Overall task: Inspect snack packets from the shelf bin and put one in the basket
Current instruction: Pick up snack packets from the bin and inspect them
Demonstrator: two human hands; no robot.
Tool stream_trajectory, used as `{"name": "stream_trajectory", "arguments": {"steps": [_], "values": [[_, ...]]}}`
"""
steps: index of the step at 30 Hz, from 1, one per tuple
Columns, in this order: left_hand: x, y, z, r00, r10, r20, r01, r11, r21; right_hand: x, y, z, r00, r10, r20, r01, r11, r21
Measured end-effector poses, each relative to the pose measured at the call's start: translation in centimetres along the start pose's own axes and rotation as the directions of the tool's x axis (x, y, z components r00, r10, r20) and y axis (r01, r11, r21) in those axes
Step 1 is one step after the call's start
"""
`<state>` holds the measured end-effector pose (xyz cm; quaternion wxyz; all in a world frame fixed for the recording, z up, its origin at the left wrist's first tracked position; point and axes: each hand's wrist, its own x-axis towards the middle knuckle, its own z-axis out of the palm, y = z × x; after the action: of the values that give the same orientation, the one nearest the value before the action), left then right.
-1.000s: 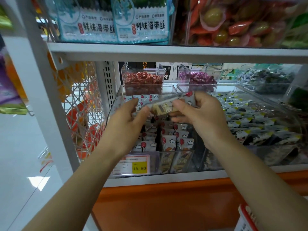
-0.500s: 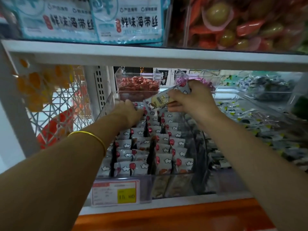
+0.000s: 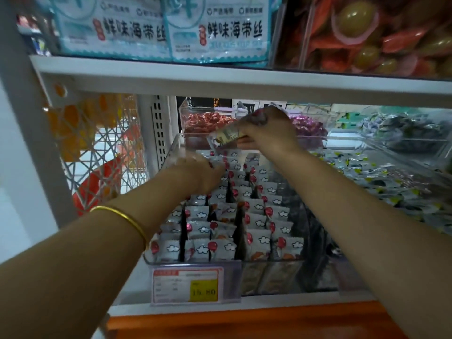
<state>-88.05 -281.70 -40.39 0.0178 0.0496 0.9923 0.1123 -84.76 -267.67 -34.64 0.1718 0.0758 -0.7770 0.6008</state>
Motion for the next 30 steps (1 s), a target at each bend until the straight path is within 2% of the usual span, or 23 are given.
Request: {"name": "stream_trajectory", "arguments": {"steps": [1,3,8,11,14,16,18,19,22,23,24,27,30], "values": [[-0.4,0.0,-0.1,1.000,-0.017,0.009,0.017,1.000,0.021,0.8,-0.1,0.9,1.000,-0.012,-0.009,0.012,1.000,-0.012],[-1.2,0.0,-0.2,0.997,-0.054,0.055,0.051,0.997,0.063,2.4,0.1,2.8,0.997,-0.076,-0.015,0.072,0.985,-0.160],[-3.4,0.7,-0.5,1.000,-0.016,0.002,0.016,0.995,0.099,4.9,1.3,6.4,0.972,-0.196,0.127,0.233,0.857,-0.460],[-4.9,0.8,-1.4,0.996,0.052,0.074,-0.075,0.936,0.344,5.7,2.1,7.8,0.962,-0.183,0.202,0.267,0.784,-0.561],[-6.7,0.1,-2.7,0.994,0.106,0.012,-0.092,0.794,0.601,5.8,2.9,8.6,0.950,-0.166,0.263,0.296,0.743,-0.600],[-7.7,-0.9,-3.0,0.996,0.090,0.007,-0.071,0.738,0.671,5.8,3.4,9.1,0.943,-0.161,0.290,0.310,0.743,-0.593],[-8.6,-1.8,-3.1,0.998,0.066,0.013,-0.058,0.749,0.660,5.7,3.9,9.6,0.938,-0.138,0.316,0.318,0.704,-0.635],[-8.9,-2.1,-3.1,0.998,0.070,0.009,-0.059,0.770,0.635,5.8,4.1,9.8,0.932,-0.109,0.345,0.329,0.653,-0.682],[-9.3,-2.6,-3.0,0.994,0.108,-0.017,-0.082,0.841,0.534,5.5,4.4,10.2,0.897,0.017,0.441,0.396,0.413,-0.820],[-9.4,-2.7,-2.9,0.993,0.118,-0.022,-0.091,0.861,0.500,5.5,4.3,10.2,0.894,0.020,0.447,0.403,0.401,-0.823],[-9.4,-2.8,-2.9,0.991,0.127,-0.028,-0.099,0.877,0.469,5.4,4.1,9.9,0.900,-0.008,0.436,0.393,0.446,-0.804],[-9.5,-3.1,-2.8,0.986,0.155,-0.056,-0.125,0.925,0.359,4.5,2.8,8.4,0.944,-0.114,0.309,0.300,0.687,-0.662],[-10.1,-3.1,-2.8,0.974,0.186,-0.133,-0.155,0.965,0.214,1.9,1.5,6.4,0.949,-0.117,0.294,0.258,0.822,-0.508]]}}
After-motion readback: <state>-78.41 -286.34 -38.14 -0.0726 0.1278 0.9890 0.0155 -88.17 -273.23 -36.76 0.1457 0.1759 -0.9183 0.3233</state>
